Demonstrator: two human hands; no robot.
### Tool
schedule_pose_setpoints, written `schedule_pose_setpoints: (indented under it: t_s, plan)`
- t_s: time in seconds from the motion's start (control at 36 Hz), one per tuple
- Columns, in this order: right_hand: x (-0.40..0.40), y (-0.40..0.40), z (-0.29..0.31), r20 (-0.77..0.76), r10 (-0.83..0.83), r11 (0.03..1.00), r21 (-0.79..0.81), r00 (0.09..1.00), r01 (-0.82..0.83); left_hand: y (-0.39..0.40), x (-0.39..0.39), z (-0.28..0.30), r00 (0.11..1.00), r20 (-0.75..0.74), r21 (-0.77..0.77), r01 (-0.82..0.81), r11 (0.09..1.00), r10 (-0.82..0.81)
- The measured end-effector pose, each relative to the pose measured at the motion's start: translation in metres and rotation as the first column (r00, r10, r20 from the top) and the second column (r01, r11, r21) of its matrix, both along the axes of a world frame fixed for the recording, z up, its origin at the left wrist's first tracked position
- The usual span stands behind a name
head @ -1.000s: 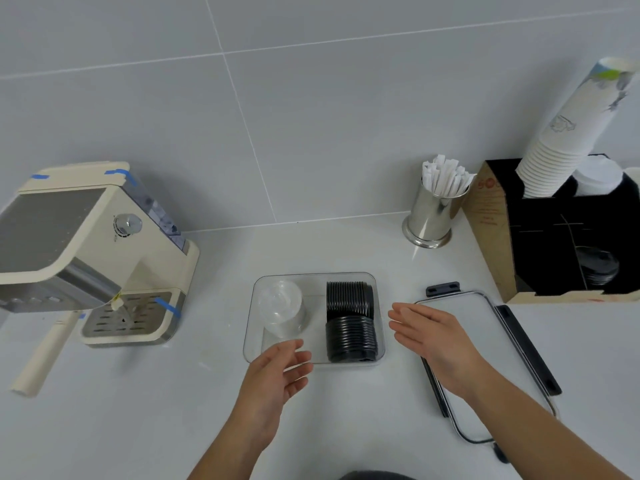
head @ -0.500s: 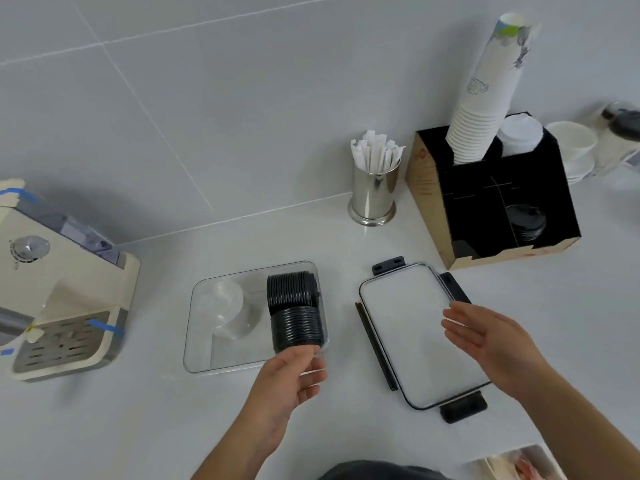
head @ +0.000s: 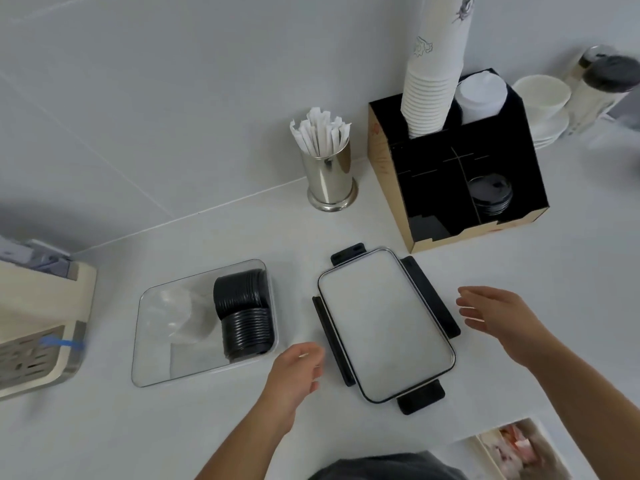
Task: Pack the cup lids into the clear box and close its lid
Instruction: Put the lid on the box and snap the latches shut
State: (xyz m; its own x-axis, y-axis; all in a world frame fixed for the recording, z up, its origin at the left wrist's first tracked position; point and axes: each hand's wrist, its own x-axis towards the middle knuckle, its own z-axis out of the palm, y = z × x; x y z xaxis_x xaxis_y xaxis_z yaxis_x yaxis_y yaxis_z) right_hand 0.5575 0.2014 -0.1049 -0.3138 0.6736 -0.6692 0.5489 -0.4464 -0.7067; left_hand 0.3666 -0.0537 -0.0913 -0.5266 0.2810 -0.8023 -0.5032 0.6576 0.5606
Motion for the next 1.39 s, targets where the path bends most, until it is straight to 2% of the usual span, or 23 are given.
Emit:
schedule_pose_setpoints:
  t_s: [0.39,0.61,0.78,1.03,1.28,1.39]
  plan:
    - [-0.016,0.017,-0.006,0.049,0.132,0.984,-0.125,0.990,-0.125,0.034,0.017,-0.017,0.998,-0.027,-0.055,-0.065,0.996,0.063]
    - [-0.024,0.016,-0.018,0.098,0.271,0.961,-0.076,0.958,-0.264,0.040,0.019,-0.026,0.994,-0.103,-0.105,-0.046,0.993,0.035]
    - [-0.027,0.007,-0.022,0.203,0.378,0.912,0.084,0.903,-0.401,0.037,0.020,-0.032,0.991,-0.126,-0.131,-0.062,0.989,0.046]
    - [-0.021,0.006,-0.022,0.160,0.461,0.871,0.107,0.873,-0.479,0.034,0.019,-0.036,0.990,-0.134,-0.130,-0.071,0.989,0.054]
    - [-0.025,-0.002,-0.025,0.240,0.475,0.834,0.184,0.846,-0.521,0.031,0.021,-0.032,0.990,-0.125,-0.108,-0.085,0.990,0.071]
    - [-0.026,-0.003,-0.027,0.227,0.461,0.846,0.180,0.858,-0.502,0.030,0.023,-0.022,0.988,-0.127,-0.075,-0.100,0.992,0.090]
